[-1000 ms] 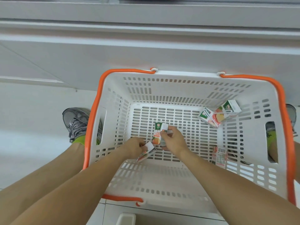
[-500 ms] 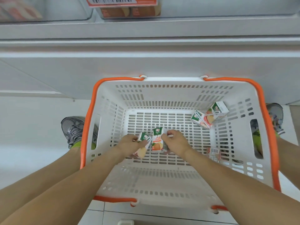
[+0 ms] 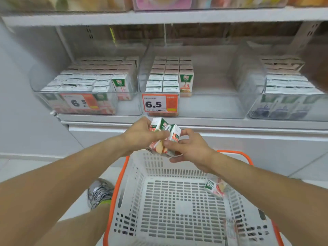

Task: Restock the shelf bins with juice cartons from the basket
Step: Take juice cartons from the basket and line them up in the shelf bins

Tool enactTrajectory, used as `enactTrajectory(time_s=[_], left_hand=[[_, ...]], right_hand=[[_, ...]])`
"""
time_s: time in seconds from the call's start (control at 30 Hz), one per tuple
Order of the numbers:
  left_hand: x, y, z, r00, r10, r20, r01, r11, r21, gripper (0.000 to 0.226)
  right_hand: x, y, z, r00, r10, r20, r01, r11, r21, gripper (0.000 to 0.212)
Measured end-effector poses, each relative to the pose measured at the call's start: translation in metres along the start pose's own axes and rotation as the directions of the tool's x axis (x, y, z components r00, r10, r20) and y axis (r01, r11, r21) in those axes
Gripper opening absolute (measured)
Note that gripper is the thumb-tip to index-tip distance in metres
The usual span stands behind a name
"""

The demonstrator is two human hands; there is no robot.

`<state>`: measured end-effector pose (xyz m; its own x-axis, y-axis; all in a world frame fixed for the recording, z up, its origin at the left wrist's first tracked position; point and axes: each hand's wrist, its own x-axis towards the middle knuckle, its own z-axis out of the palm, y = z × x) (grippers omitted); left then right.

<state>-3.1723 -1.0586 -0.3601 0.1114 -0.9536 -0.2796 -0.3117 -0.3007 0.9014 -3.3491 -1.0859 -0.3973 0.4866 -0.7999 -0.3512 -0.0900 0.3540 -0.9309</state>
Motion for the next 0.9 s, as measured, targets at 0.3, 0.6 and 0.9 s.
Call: enactTrajectory(time_s=[0.3,0.6,0.9], left_hand=[[-0.013,0.029,-0.014,0.954,0.024,-0.299,-0.067,0.989,-0.133,0.037],[-0.006,0.047,0.010,0.997,0.017,0.081,0.040,0.757,-0.653,0.039],[0.000,0.041,0.017,1.000,0.009,0.021,0.005,0.826,-0.563,0.050]], right_hand=[[-0.034,-0.073,-0.025,0.988,-0.099,-0.115,0.104,0.994,0.039,0.040],[-0.034,-0.087,-0.032,0.995,-0.076,0.063,0.071,0.995,0.076,0.044],[-0.028,-0.083,-0.045,0.994,-0.081,0.080,0.077,0.996,0.043,0.032]])
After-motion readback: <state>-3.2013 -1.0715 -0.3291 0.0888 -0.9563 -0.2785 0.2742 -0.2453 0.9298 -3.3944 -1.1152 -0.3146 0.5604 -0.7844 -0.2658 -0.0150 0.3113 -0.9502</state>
